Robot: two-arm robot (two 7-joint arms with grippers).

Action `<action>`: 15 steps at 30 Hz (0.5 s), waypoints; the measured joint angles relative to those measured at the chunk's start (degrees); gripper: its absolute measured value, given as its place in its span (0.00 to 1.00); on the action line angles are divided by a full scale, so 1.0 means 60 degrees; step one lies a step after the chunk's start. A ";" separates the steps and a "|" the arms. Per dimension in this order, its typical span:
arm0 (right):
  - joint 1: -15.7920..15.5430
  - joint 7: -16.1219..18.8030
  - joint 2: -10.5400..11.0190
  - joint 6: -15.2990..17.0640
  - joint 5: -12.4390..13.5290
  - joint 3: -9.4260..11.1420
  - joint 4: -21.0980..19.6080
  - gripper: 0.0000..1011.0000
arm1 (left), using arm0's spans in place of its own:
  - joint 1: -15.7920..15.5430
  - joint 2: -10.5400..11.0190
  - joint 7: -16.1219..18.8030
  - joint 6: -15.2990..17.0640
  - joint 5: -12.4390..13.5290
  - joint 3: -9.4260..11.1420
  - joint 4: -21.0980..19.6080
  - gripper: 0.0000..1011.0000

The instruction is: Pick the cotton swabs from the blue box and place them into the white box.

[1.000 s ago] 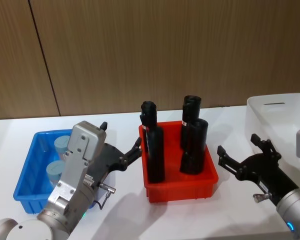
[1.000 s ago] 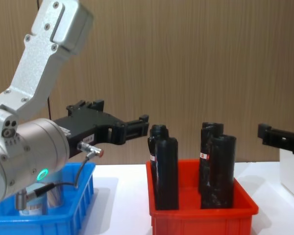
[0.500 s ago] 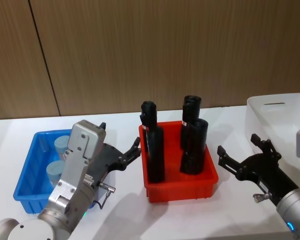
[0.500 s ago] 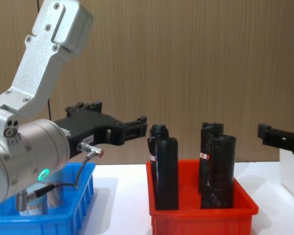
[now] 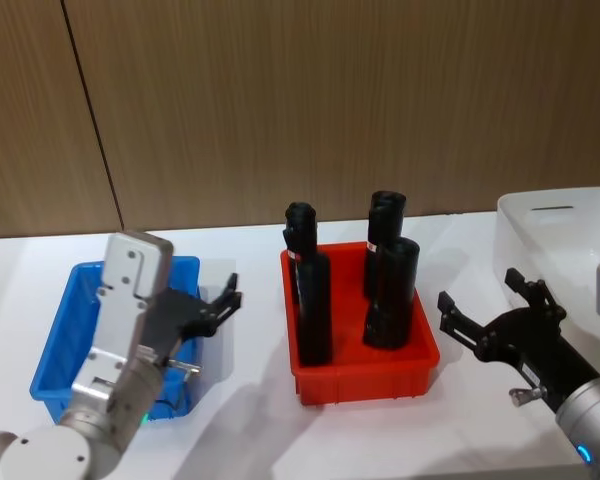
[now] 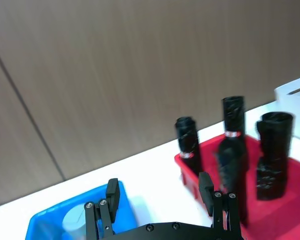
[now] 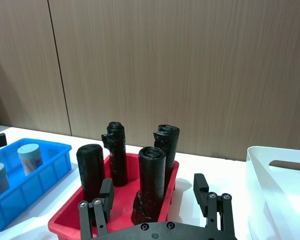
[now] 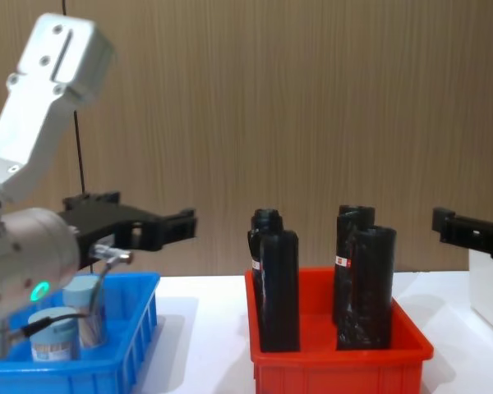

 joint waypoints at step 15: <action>0.0000 0.0000 0.0000 0.0000 0.0000 0.0000 0.0000 0.99 | -0.0334 0.0194 -0.0207 0.0497 -0.1032 -0.0650 0.0966 0.99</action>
